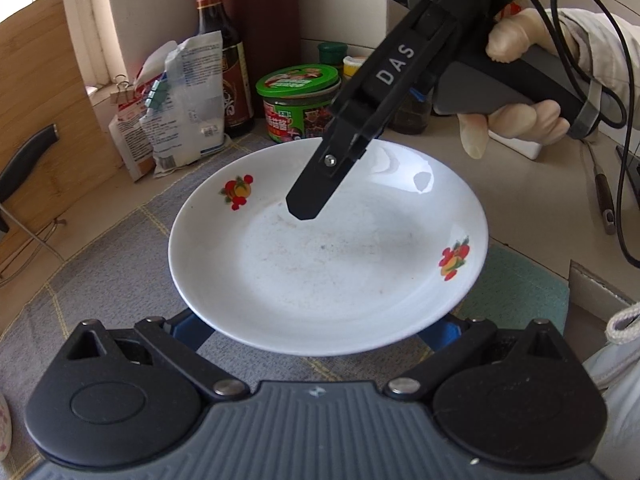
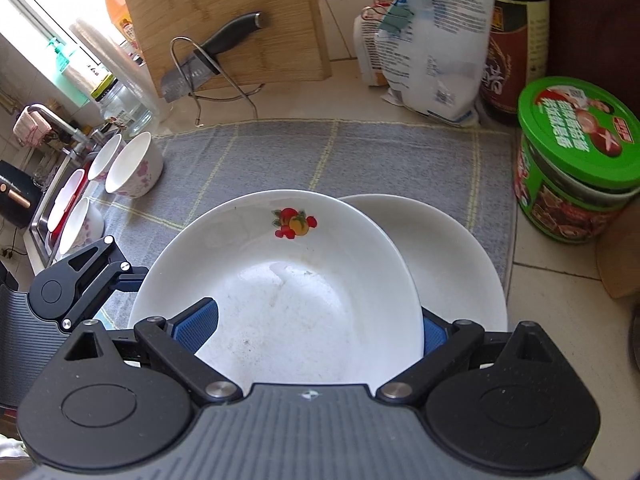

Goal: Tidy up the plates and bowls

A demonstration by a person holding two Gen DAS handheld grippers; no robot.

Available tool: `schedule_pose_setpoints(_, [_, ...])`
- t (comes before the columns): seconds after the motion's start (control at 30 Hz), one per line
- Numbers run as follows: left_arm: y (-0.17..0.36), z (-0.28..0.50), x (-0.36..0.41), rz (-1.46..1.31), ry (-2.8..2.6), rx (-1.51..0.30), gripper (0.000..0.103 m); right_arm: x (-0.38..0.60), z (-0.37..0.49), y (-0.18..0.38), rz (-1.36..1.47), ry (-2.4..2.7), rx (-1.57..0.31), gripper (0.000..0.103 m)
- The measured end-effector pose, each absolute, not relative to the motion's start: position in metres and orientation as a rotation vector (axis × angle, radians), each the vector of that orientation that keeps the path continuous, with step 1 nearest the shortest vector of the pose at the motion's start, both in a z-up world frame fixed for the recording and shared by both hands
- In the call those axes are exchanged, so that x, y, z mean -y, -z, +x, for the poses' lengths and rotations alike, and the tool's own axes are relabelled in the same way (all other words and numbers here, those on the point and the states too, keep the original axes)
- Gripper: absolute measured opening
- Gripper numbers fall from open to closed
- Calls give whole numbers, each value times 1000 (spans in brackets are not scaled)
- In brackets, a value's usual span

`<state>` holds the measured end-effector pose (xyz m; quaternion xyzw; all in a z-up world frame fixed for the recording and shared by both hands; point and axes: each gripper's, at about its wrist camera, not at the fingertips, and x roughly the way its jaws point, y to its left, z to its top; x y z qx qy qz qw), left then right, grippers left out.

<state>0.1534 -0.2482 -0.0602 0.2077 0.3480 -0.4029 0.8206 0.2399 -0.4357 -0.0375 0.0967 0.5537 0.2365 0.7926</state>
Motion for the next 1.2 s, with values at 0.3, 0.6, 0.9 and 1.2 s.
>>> schedule_pose_setpoints(0.3, [63, 155, 257, 457, 881, -755, 102, 446, 238, 45, 232, -482, -1195, 101])
schedule_pose_setpoints(0.6, [68, 159, 262, 468, 895, -770, 102, 452, 236, 50, 249, -464, -1200, 101])
schedule_pose_setpoints(0.9, [74, 165, 265, 466, 890, -802, 102, 455, 236, 52, 257, -455, -1201, 101])
schedule_pose_setpoints(1.2, [76, 168, 267, 469, 890, -806, 102, 458, 235, 53, 256, -444, -1205, 101])
